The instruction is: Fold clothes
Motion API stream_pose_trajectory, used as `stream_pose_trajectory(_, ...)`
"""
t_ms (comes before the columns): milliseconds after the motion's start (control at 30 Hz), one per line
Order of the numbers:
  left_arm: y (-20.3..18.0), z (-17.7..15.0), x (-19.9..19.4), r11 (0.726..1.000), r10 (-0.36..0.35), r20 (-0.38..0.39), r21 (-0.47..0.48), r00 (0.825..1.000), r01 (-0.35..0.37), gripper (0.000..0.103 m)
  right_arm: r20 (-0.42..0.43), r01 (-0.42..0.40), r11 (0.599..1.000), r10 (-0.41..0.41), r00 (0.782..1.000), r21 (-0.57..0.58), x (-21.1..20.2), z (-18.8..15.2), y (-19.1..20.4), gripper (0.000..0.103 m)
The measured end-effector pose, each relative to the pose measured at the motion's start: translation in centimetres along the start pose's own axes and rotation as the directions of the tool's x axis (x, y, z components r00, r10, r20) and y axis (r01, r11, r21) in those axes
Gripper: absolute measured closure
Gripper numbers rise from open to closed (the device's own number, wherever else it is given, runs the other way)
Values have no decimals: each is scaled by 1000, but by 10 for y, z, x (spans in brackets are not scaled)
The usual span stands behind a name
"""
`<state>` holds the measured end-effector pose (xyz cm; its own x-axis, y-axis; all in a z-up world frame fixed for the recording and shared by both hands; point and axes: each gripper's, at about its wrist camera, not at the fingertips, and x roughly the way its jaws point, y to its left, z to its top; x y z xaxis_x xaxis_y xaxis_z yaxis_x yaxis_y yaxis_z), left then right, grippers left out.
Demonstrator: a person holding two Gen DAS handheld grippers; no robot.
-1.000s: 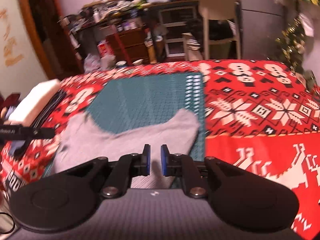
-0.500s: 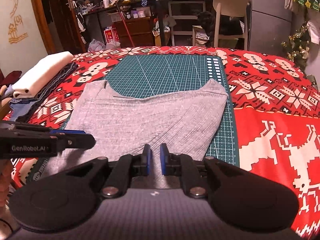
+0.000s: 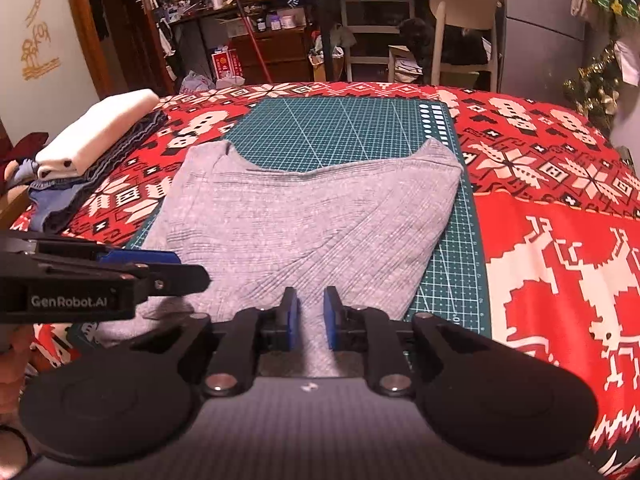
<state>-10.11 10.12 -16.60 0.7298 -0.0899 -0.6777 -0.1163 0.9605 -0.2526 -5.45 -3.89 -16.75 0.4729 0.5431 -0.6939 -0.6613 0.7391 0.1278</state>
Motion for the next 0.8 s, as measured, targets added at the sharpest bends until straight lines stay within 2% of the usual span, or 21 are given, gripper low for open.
stream_pose_trajectory(67, -2, -2, 0, 1000, 0, 9, 11, 1000, 0, 65, 1, -14, 1000, 14, 1000, -19, 0, -1, 4, 62)
stream_pose_trajectory(200, 2, -3, 0, 1000, -10, 17, -1, 1000, 10, 64, 8, 2, 999, -1, 1000, -49, 0, -3, 11, 60)
stream_pose_trajectory(333, 6, -2, -1, 998, -41, 16, -46, 999, 42, 59, 7, -19, 999, 19, 1000, -31, -2, -1, 7, 59)
stream_pose_trajectory(533, 3, 6, -15, 996, -37, 14, -83, 999, 38, 55, 36, 3, 1000, -3, 999, -6, -21, 7, 3, 58)
stream_pose_trajectory(600, 0, 8, -20, 998, -17, 20, -67, 1000, 18, 50, 37, 13, 1000, -13, 999, 1, -27, 8, 0, 50)
stream_pose_trajectory(733, -6, 10, -30, 999, 43, 31, -29, 999, -42, 42, 39, 16, 999, -18, 999, 34, -36, 10, -9, 41)
stream_pose_trajectory(800, -9, 12, -31, 997, 82, 31, -4, 996, -82, 38, 40, 12, 999, -14, 999, 48, -41, 13, -13, 25)
